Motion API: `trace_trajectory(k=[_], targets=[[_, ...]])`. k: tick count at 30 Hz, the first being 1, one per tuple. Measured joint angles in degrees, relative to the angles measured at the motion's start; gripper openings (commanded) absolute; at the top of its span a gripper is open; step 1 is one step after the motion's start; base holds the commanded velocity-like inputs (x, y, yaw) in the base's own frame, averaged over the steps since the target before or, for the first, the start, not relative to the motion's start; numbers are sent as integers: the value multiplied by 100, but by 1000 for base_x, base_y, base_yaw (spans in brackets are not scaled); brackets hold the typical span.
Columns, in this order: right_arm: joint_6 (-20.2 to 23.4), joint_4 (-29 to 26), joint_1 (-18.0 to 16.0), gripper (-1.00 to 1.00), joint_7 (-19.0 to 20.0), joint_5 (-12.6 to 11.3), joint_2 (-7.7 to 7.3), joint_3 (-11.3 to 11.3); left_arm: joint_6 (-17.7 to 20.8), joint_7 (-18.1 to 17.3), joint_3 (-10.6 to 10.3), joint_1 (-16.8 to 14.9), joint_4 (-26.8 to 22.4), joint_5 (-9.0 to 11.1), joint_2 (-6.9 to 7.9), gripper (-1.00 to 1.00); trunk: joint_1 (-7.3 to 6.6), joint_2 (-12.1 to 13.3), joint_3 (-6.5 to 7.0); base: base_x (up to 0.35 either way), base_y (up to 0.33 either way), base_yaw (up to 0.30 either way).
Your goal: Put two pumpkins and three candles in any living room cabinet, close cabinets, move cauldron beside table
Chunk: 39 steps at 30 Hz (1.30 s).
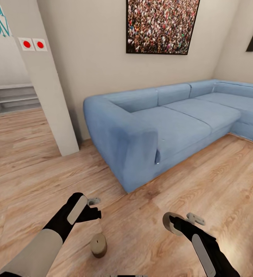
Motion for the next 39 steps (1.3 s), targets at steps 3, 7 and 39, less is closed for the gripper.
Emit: trace_trajectory(k=[3, 7, 39], targets=[[0, -1, 0, -100, -3, 1, 1, 3, 2, -3, 0, -5, -3, -2, -10, 100, 8, -4, -67, 0, 0, 0], [-1, -4, 0, -100, -7, 7, 2, 10, -2, -18, 1, -8, -4, -3, -16, 100, 18, -9, -155, 0, 0, 0], [595, -2753, 1072, -100, 4, -7, 64, 13, -58, -24, -10, -1, -86, -34, -1, 100, 100, -53, -865, 0, 0, 0]])
